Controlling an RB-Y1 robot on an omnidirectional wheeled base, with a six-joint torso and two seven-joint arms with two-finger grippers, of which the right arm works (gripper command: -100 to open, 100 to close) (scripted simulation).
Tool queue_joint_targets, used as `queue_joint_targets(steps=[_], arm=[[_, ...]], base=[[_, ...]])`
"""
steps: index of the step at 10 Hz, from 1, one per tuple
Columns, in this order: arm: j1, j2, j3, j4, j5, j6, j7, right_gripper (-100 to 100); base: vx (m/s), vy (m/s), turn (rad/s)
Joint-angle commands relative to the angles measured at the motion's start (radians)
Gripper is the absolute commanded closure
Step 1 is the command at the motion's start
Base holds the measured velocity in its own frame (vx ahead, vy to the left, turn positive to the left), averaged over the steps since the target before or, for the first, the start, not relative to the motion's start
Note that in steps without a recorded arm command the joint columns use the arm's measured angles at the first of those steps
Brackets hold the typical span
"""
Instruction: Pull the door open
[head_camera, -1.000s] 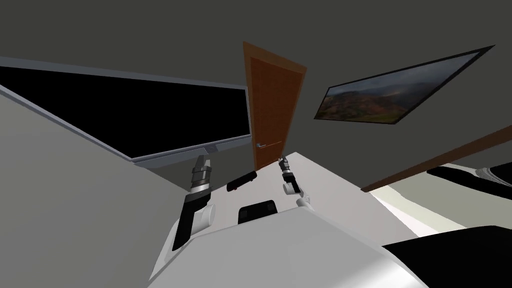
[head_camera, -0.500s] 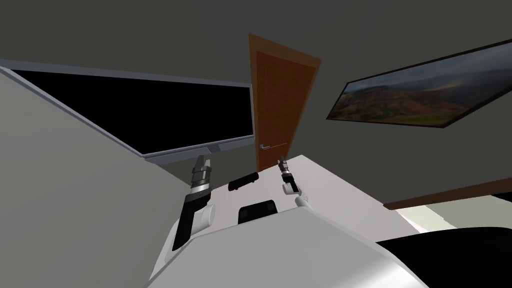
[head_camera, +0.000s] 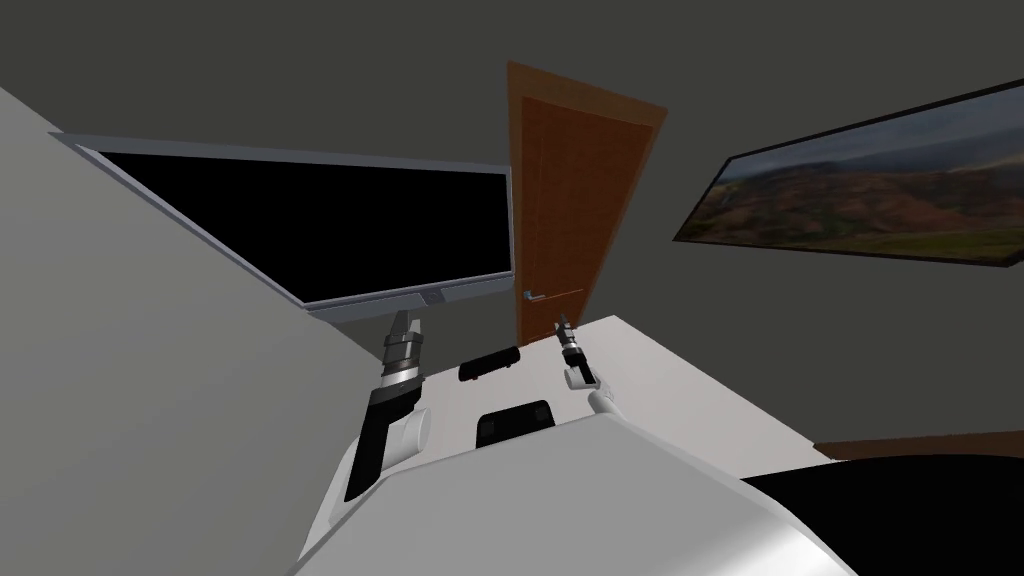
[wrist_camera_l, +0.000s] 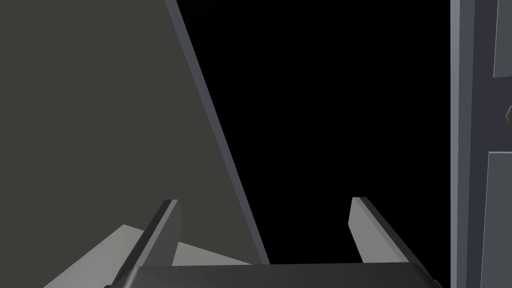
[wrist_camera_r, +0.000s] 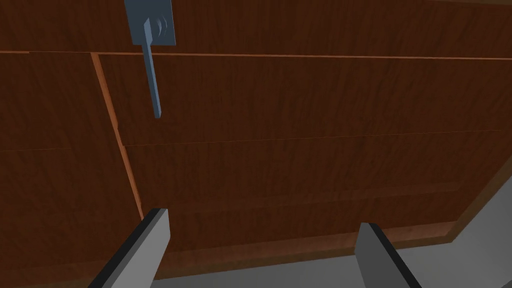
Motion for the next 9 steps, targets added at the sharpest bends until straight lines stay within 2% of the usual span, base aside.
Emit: queue_joint_targets(steps=[1, 4, 5, 9], arm=[[-0.008, -0.003, -0.001, 0.03, -0.001, -0.007, -0.001, -100], [-0.046, -0.009, -0.004, 0.12, -0.004, -0.032, 0.0, -100], [-0.046, -0.009, -0.004, 0.126, -0.004, -0.032, 0.0, -100], [-0.093, -0.016, -0.007, 0.243, -0.007, -0.062, 0.001, -100]], base=[[0.048, -0.047, 0.037], [0.056, -0.048, 0.126], [0.055, -0.048, 0.052], [0.052, -0.057, 0.134]])
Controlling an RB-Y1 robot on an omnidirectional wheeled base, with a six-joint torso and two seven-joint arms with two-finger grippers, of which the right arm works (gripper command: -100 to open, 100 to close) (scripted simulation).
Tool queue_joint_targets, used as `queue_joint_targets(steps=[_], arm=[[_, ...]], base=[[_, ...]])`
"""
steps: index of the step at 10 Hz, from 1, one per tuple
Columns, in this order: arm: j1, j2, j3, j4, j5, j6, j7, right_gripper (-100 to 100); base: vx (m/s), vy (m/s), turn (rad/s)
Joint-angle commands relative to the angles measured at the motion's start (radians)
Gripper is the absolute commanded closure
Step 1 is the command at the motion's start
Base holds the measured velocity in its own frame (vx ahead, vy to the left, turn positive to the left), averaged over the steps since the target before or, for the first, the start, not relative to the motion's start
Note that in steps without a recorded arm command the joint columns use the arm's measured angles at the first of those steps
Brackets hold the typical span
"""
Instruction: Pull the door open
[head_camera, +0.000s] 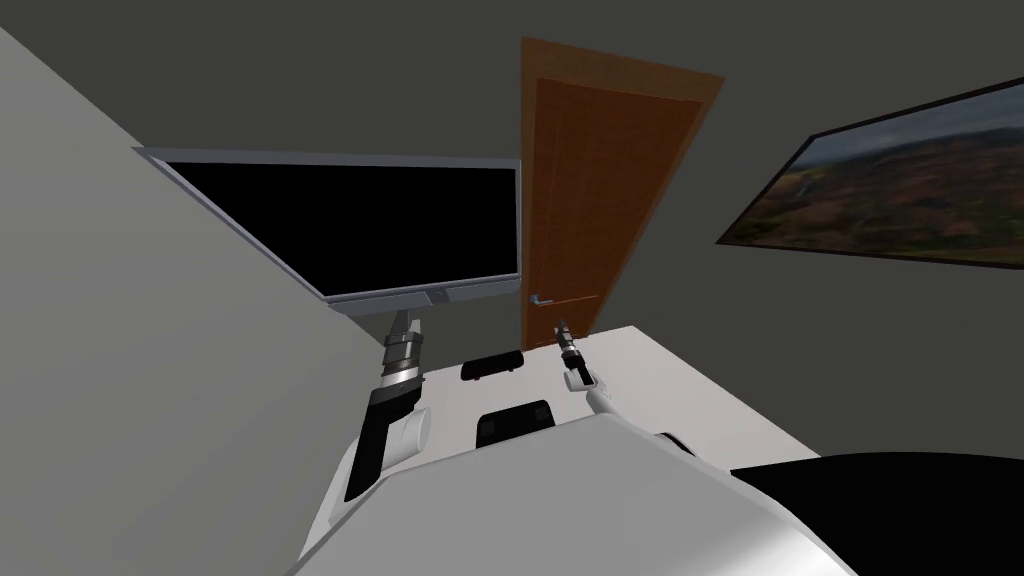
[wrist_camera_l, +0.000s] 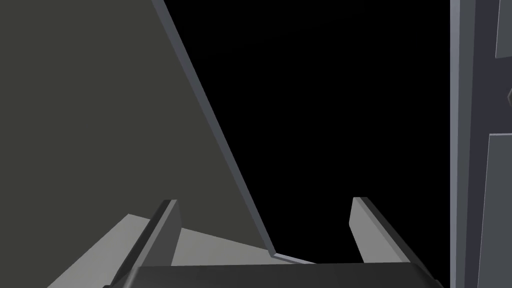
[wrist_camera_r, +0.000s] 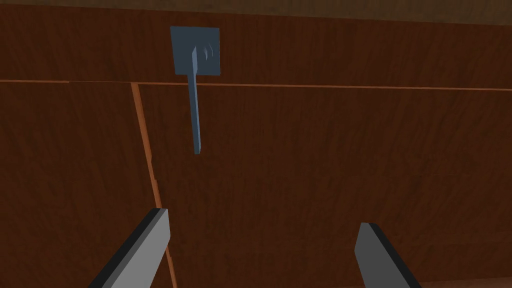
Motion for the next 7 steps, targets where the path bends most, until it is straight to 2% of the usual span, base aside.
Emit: queue_joint_targets(steps=[1, 7], arm=[[-0.023, -0.004, -0.002, 0.05, -0.002, -0.015, -0.001, -100], [-0.082, -0.012, -0.007, 0.208, -0.006, -0.053, 0.001, -100]], base=[[0.074, -0.066, 0.123], [0.06, -0.072, 0.12]])
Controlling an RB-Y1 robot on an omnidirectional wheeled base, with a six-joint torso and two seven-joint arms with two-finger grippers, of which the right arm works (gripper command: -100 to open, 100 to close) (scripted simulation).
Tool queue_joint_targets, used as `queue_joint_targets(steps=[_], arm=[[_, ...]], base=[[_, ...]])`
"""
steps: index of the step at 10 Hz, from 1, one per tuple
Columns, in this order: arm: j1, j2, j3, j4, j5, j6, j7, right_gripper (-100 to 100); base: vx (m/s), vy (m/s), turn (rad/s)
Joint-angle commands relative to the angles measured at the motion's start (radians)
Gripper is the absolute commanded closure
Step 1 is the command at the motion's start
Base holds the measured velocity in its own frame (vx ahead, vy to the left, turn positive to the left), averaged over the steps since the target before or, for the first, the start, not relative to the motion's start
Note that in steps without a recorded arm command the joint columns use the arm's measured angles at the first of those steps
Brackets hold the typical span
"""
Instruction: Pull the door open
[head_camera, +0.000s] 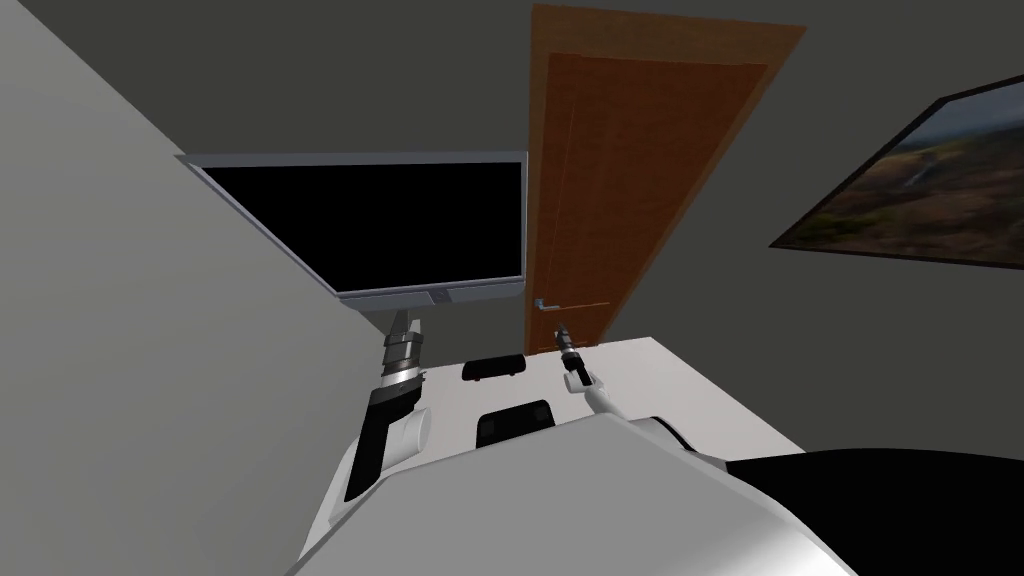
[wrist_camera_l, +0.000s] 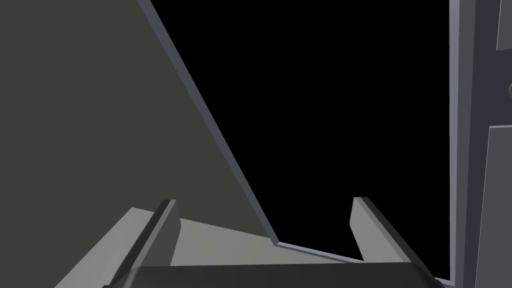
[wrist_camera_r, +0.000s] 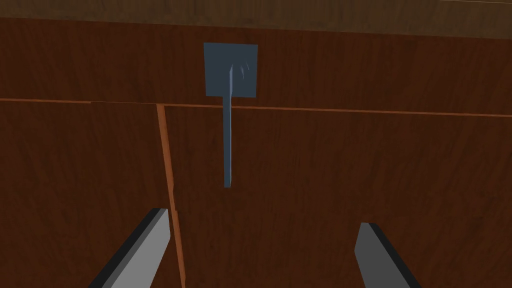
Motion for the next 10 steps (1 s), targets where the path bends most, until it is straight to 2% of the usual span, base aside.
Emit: queue_joint_targets(steps=[1, 7, 9, 10], arm=[[-0.011, -0.002, -0.001, 0.03, -0.001, -0.007, 0.0, -100], [-0.065, -0.008, -0.005, 0.167, -0.005, -0.042, 0.001, -100], [-0.065, -0.007, -0.005, 0.166, -0.005, -0.039, 0.002, -100], [-0.07, -0.008, -0.034, 0.178, -0.013, -0.044, 0.014, -100]], base=[[0.049, -0.051, 0.076], [0.05, -0.061, 0.105], [0.022, -0.046, 0.035], [-0.033, -0.033, 0.185]])
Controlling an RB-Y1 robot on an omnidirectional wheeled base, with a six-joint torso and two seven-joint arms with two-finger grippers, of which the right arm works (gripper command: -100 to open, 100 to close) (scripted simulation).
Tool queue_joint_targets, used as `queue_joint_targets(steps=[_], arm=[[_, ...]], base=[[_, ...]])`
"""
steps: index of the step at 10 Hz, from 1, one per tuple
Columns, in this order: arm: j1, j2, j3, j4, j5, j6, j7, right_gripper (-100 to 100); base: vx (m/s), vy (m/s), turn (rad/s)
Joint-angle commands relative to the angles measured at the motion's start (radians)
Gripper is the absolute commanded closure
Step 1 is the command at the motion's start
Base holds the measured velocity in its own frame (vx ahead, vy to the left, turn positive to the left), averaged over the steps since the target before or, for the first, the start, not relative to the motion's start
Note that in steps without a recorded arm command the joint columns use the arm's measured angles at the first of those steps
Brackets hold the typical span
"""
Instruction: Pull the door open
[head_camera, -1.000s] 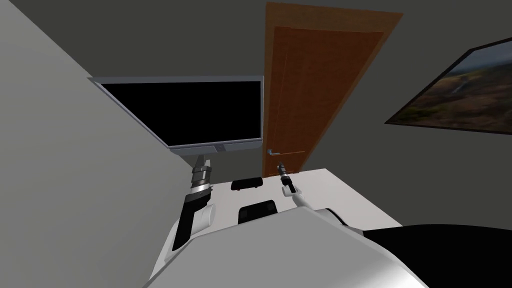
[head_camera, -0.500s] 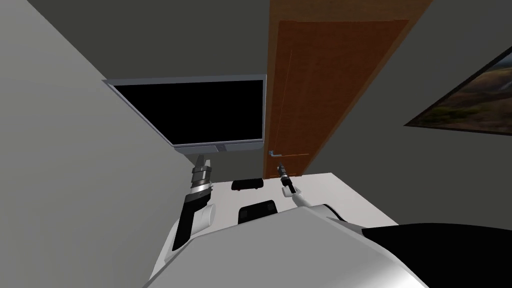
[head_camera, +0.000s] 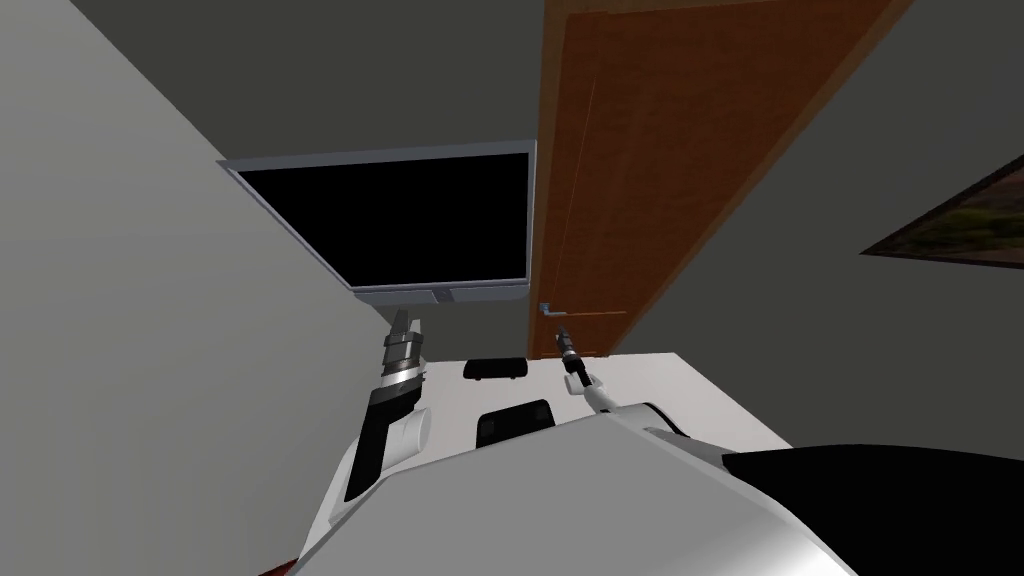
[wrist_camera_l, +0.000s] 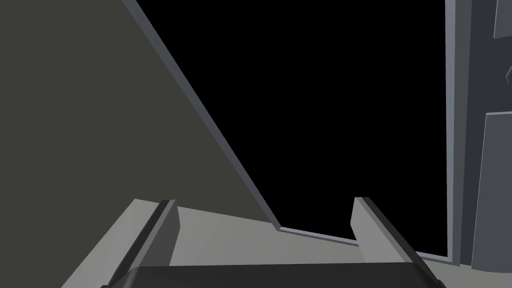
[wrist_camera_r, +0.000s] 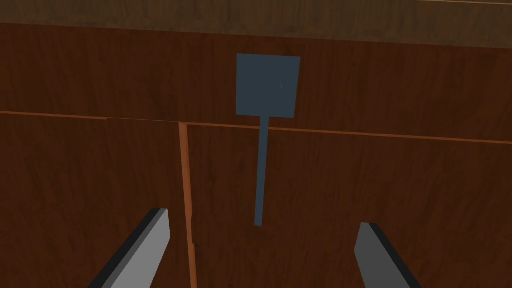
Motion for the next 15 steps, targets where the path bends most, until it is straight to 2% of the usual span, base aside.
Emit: queue_joint_targets(steps=[1, 2, 4, 6, 7, 8, 9, 10, 11, 13, 14, 15], arm=[[0.01, 0.003, -0.029, -0.022, -0.008, 0.011, 0.017, -100], [0.01, 0.003, -0.029, -0.022, -0.008, 0.011, 0.017, -100], [0.005, 0.002, -0.071, -0.009, -0.02, 0.006, 0.035, -100], [0.005, 0.002, -0.071, -0.009, -0.02, 0.006, 0.035, -100], [0.001, 0.001, -0.108, 0.002, -0.031, 0.002, 0.051, -100], [-0.001, 0.001, -0.121, 0.006, -0.035, 0.0, 0.057, -100], [-0.004, 0.001, -0.148, 0.014, -0.043, -0.003, 0.068, -100], [-0.004, 0.001, -0.148, 0.024, -0.043, -0.003, 0.068, -100], [-0.004, 0.001, -0.148, 0.014, -0.043, -0.003, 0.068, -100], [-0.01, -0.001, -0.204, 0.031, -0.059, -0.01, 0.092, -100], [-0.011, -0.001, -0.218, 0.035, -0.063, -0.011, 0.099, -100], [-0.014, -0.001, -0.246, 0.043, -0.071, -0.015, 0.111, -100]], base=[[-0.065, -0.041, 0.321], [-0.049, -0.024, 0.066], [-0.049, -0.026, 0.19], [-0.025, -0.023, 0.03], [-0.036, -0.021, 0.263], [-0.042, -0.038, 0.247], [-0.057, -0.054, 0.295], [-0.039, -0.049, 0.096], [-0.013, -0.018, -0.033], [-0.025, -0.034, 0.301], [-0.034, -0.047, 0.186], [-0.029, -0.044, 0.244]])
